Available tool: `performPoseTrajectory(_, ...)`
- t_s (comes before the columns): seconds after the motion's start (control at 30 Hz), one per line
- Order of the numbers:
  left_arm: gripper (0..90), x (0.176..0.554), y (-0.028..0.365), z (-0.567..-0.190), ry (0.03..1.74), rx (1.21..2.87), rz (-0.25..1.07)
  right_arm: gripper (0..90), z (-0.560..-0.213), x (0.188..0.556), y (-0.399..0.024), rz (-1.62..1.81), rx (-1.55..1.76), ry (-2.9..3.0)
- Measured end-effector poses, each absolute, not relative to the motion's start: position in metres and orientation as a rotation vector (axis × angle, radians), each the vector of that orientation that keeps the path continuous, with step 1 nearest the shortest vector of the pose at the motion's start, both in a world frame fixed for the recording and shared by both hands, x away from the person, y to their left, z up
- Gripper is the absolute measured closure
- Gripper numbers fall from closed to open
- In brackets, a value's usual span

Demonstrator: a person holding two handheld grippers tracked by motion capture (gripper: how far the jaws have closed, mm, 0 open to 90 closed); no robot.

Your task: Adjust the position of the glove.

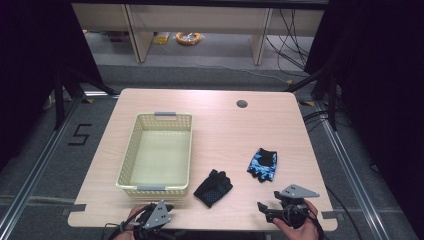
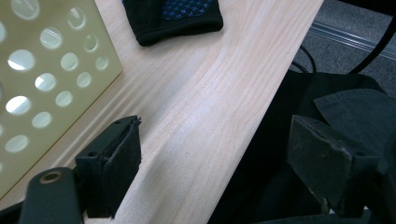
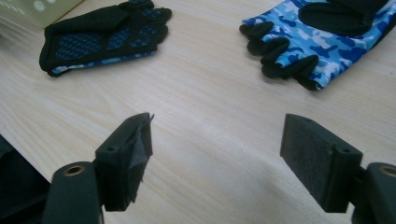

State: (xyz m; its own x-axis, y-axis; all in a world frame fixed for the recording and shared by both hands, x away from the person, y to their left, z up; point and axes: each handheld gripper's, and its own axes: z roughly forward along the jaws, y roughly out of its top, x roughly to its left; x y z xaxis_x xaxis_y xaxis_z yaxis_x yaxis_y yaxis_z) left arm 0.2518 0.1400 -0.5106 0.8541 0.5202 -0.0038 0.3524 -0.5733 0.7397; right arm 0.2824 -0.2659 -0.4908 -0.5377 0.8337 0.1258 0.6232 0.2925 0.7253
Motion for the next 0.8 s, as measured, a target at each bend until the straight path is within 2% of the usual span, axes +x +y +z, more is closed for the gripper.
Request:
performPoseTrajectory(0.5,17.1,0.252,0.14,-0.511,0.633,2.242,0.269,40.2,-0.487,0.285,-0.246,1.155,1.226,2.363)
performPoseTrajectory(0.8,17.2,0.253,0.14,-0.511,0.631,2.245,0.264,45.7,-0.477,0.31,-0.224,1.182,1.094,2.356)
